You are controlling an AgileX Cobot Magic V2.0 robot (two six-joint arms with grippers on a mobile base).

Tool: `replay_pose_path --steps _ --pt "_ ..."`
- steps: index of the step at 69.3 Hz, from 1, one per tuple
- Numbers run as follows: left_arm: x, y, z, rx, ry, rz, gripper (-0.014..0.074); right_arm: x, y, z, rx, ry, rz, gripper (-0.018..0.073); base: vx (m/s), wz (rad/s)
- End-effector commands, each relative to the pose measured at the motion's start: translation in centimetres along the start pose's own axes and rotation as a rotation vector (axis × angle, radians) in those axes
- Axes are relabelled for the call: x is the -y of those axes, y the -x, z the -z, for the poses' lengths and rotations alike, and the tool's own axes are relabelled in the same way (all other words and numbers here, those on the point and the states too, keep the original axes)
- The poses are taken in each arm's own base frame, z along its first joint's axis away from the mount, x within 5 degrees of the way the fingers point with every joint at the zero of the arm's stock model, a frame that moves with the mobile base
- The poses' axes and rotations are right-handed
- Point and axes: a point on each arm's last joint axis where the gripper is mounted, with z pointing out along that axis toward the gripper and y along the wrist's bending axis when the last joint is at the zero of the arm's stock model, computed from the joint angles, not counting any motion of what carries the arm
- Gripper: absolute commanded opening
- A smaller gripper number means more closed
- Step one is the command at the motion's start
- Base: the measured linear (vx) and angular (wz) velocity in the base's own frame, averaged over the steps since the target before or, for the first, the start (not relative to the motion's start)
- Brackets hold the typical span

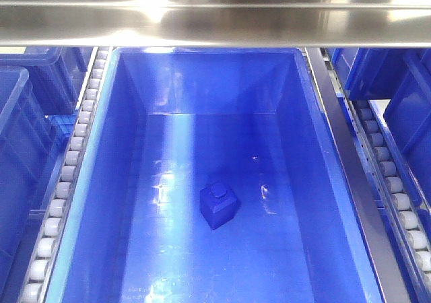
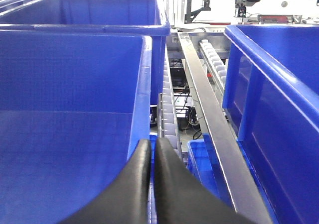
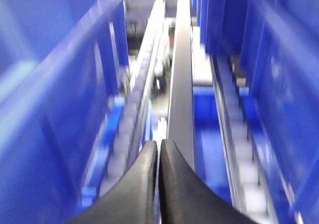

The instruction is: Pour parts from conveyor to right shelf

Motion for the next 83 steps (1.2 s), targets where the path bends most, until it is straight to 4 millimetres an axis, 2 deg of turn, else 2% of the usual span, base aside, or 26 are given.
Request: replay_pose_path --steps 1,65,83 --pt "0.1 1.4 0.2 0.110 -0.010 0.016 -0.0006 0.1 0.1 0.0 0.040 -0.010 0.020 -0.0005 0.00 0.00" --pt "0.1 1.4 0.2 0.110 -0.010 0.016 -0.0006 0.3 0.2 0.0 0.043 -0.060 0.020 -0.0005 0.00 0.00" --pt "0.1 1.4 0.2 0.110 -0.010 0.016 -0.0006 0.4 1.6 0.2 0.204 -0.067 0.032 -0.0005 0.00 0.00"
